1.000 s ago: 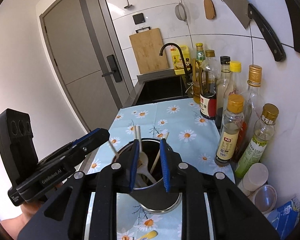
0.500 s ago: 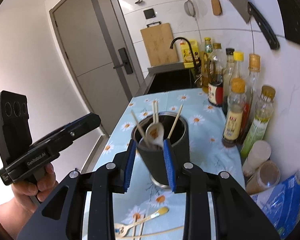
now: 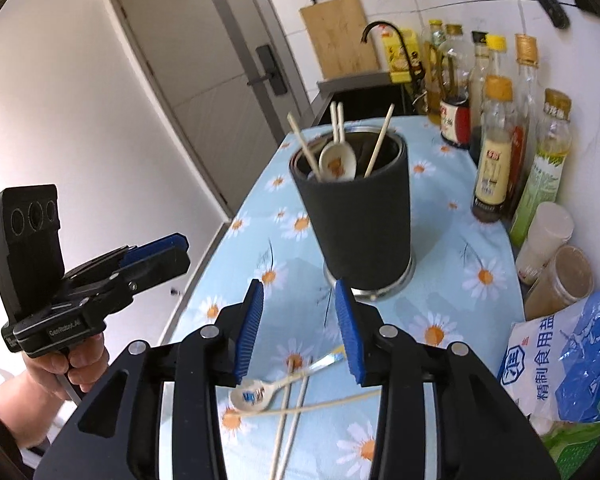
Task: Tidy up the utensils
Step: 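Move both open tools back down to the utensil pile, then grasp a wooden chopstick with the right tool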
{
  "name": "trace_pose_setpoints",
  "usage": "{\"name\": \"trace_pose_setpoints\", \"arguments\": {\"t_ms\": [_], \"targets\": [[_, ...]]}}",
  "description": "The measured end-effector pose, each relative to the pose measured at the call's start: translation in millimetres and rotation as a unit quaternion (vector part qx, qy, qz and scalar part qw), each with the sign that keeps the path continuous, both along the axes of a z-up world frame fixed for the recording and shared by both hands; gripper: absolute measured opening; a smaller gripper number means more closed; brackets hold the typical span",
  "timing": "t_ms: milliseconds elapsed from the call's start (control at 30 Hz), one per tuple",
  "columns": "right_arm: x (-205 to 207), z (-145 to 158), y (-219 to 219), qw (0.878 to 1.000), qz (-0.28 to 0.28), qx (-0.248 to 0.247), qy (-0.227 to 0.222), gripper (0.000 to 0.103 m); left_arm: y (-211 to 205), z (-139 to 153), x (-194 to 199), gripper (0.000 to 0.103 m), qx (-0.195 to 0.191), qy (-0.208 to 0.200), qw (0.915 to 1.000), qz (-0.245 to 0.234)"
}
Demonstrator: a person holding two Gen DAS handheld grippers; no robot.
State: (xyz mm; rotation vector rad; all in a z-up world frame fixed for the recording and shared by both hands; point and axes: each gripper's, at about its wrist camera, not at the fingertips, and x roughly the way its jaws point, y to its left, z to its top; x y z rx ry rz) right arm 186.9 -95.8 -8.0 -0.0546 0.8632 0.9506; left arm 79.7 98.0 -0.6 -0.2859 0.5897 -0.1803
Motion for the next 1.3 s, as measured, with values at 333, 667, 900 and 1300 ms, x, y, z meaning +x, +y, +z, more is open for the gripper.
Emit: {"name": "trace_pose_setpoints", "arguments": {"t_ms": [333, 667, 900, 1300], "targets": [[-19.9, -20.5, 19.5, 0.99, 0.103, -0.089, -0.037, 0.038, -9.6, -45.4, -32.6, 0.039, -0.02, 0.051, 0.9985, 0.001], [-32.3, -58.9, 50.0, 0.942, 0.246, -0.215, -0.077, 0.038, -12.4, -75.6, -56.5, 0.039, -0.048, 0.092, 0.9946, 0.005], [-44.5, -91.1, 64.1, 0.87, 0.362, -0.311, -0.123, 0.033, -10.7, -87.9, -66.7, 0.039, -0.063, 0.104, 0.9924, 0.015], [-55.8, -136.9, 89.5, 0.774, 0.478, -0.403, -0.1, 0.025, -7.7, -92.9, -71.2, 0.039, -0.071, 0.115, 0.9906, 0.022]]}}
